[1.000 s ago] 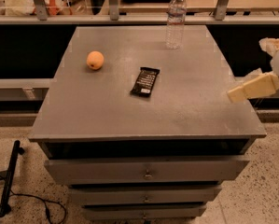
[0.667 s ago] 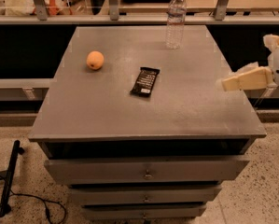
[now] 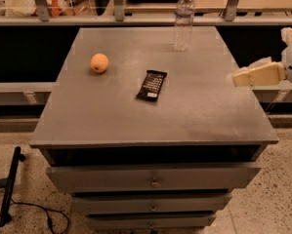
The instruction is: Knock water bottle over
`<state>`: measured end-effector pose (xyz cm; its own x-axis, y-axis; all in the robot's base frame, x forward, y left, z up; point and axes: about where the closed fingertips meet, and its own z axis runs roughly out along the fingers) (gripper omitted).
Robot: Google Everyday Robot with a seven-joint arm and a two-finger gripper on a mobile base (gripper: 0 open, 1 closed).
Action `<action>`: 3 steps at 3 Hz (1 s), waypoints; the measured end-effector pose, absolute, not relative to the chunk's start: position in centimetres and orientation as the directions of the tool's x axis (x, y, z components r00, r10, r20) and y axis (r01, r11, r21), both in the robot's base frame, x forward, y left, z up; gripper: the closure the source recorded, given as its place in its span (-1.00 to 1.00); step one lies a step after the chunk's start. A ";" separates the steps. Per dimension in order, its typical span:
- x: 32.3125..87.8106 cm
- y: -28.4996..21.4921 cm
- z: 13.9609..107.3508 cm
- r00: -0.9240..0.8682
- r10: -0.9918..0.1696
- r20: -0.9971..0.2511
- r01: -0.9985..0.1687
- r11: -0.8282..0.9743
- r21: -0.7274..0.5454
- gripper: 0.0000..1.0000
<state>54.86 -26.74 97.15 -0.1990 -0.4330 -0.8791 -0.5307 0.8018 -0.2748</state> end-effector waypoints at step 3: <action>66.8 -21.0 92.4 -0.078 -0.308 -0.948 -0.578 0.789 -0.208 -1.00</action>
Offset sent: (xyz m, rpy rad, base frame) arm 0.1415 0.0625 -0.0591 0.1781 -0.1232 0.1109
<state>66.81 -20.99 92.44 -0.0785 -0.3081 -0.9481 -0.5783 0.7888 -0.2084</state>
